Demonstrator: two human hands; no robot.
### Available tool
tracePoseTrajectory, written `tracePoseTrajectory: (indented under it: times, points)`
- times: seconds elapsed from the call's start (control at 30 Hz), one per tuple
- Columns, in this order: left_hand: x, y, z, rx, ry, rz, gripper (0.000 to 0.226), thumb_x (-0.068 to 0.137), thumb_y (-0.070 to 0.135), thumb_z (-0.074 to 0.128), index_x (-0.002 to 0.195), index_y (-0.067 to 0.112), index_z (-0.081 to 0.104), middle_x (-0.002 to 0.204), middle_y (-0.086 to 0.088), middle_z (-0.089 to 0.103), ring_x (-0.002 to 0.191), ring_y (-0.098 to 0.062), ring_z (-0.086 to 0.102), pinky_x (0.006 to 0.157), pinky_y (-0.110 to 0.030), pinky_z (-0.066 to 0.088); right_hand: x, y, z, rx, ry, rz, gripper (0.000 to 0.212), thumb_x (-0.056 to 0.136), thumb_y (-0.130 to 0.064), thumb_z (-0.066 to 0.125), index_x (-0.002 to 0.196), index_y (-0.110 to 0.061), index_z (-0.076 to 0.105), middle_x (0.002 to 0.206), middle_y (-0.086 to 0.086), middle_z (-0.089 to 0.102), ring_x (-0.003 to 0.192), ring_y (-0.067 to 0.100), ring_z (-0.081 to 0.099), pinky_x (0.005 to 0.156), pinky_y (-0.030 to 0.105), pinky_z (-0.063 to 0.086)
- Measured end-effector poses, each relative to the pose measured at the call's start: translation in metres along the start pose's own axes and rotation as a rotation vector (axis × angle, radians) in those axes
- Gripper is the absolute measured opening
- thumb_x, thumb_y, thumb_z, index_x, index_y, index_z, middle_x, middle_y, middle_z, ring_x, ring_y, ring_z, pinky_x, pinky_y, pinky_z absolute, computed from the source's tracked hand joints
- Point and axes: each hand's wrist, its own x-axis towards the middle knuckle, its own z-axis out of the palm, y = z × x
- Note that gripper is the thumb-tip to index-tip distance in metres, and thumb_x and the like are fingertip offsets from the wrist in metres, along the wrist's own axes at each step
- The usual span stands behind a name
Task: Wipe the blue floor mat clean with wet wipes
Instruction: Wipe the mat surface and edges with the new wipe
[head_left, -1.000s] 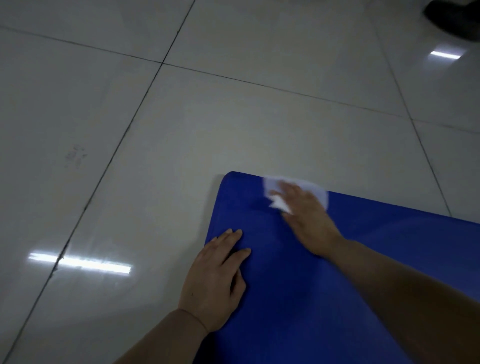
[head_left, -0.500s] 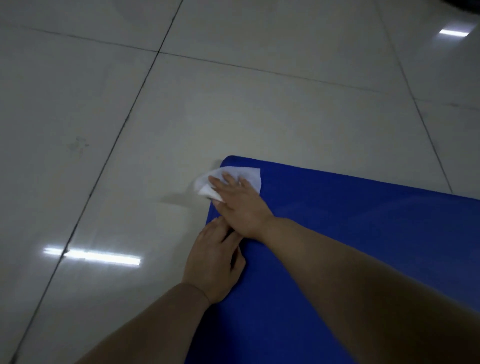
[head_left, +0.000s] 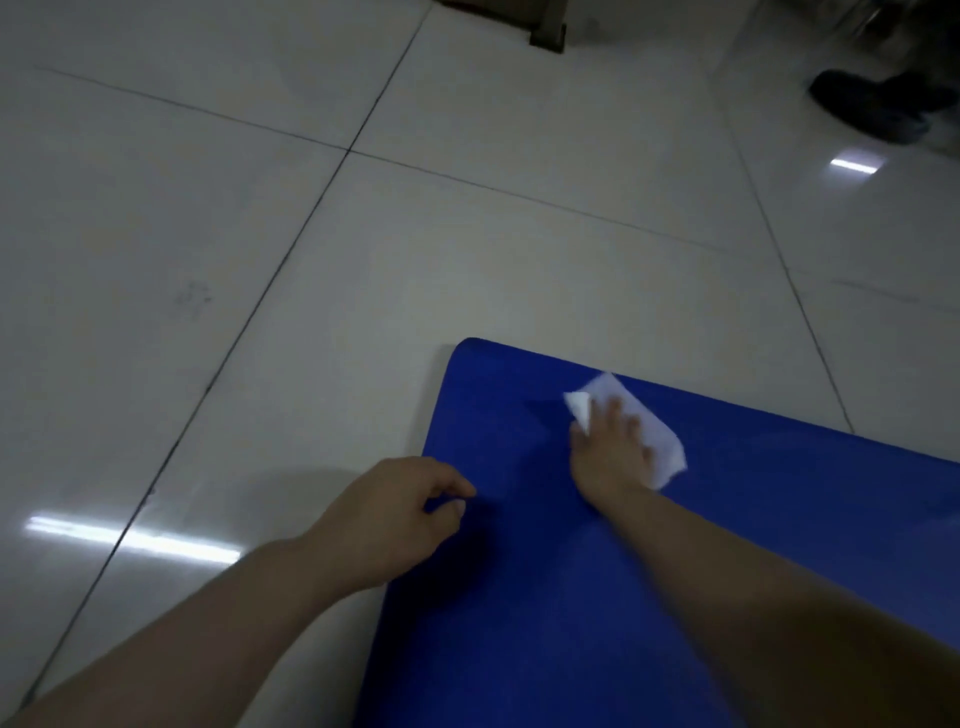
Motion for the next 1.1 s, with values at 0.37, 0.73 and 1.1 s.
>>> tracePoseTrajectory:
  times: [0.37, 0.73, 1.1]
  points:
    - [-0.023, 0.016, 0.010, -0.079, -0.302, 0.122, 0.016, 0.091, 0.022, 0.059, 0.096, 0.019, 0.074, 0.092, 0.010, 0.072, 0.081, -0.004, 0.064, 0.079, -0.025, 0.051, -0.046, -0.021, 0.036, -0.043, -0.102, -0.869, 0.053, 0.102, -0.011, 0.037, 0.150, -0.026, 0.020, 0.154, -0.011, -0.002, 0.146, 0.013, -0.001, 0.120, 0.036, -0.004]
    - [-0.036, 0.022, 0.025, 0.081, -0.459, 0.119, 0.021, 0.091, 0.029, 0.057, 0.108, 0.028, 0.069, 0.101, 0.019, 0.065, 0.093, 0.004, 0.056, 0.082, -0.012, 0.044, -0.033, 0.012, 0.027, -0.064, 0.211, -0.140, 0.048, 0.101, -0.026, 0.033, 0.146, -0.016, 0.024, 0.152, 0.012, 0.023, 0.132, 0.033, 0.031, 0.104, 0.048, 0.033]
    - [-0.062, 0.010, 0.017, 0.128, -0.417, 0.163, 0.045, 0.077, 0.052, 0.043, 0.106, 0.030, 0.070, 0.107, 0.017, 0.066, 0.099, 0.001, 0.058, 0.088, -0.017, 0.043, -0.079, -0.009, 0.049, -0.045, 0.032, -0.738, 0.063, 0.098, -0.005, 0.038, 0.152, -0.027, 0.015, 0.160, -0.004, -0.001, 0.147, 0.016, -0.005, 0.114, 0.026, -0.009]
